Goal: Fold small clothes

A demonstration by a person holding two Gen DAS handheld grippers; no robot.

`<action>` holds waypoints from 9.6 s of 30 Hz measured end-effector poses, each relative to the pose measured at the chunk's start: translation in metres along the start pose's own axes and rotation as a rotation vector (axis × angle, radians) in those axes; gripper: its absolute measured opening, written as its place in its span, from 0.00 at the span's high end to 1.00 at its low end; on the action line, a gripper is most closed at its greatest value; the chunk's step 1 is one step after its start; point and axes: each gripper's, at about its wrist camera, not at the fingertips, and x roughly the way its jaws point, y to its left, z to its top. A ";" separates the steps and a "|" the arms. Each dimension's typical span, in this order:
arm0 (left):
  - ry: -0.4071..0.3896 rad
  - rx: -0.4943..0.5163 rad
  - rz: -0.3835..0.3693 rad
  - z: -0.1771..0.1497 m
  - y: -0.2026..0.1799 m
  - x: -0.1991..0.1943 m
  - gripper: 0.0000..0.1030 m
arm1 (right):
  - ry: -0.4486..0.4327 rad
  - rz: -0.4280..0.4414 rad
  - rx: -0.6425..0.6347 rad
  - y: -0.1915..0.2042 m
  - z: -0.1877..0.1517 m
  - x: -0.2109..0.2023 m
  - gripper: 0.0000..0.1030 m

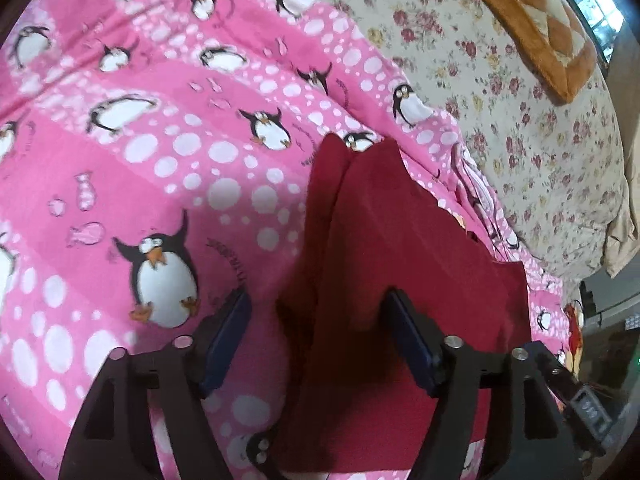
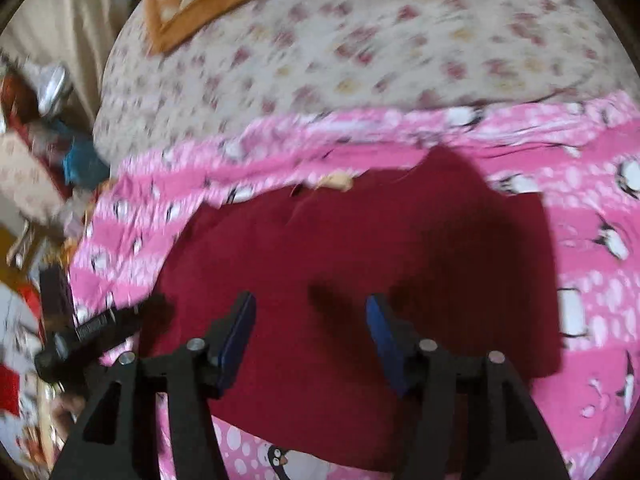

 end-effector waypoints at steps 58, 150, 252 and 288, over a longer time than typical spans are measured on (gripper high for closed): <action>0.030 0.202 -0.200 -0.008 -0.114 -0.029 0.92 | 0.092 0.137 0.114 -0.039 0.011 0.051 0.67; 0.073 0.193 0.156 -0.024 -0.154 0.051 0.66 | -0.092 0.508 0.703 -0.128 -0.001 0.002 0.22; 0.207 0.419 -0.121 -0.072 -0.193 0.041 0.73 | 0.028 0.197 0.253 -0.118 0.003 -0.037 0.52; 0.001 0.374 0.138 -0.134 -0.092 -0.065 0.57 | 0.143 0.053 -0.235 0.044 -0.110 -0.087 0.61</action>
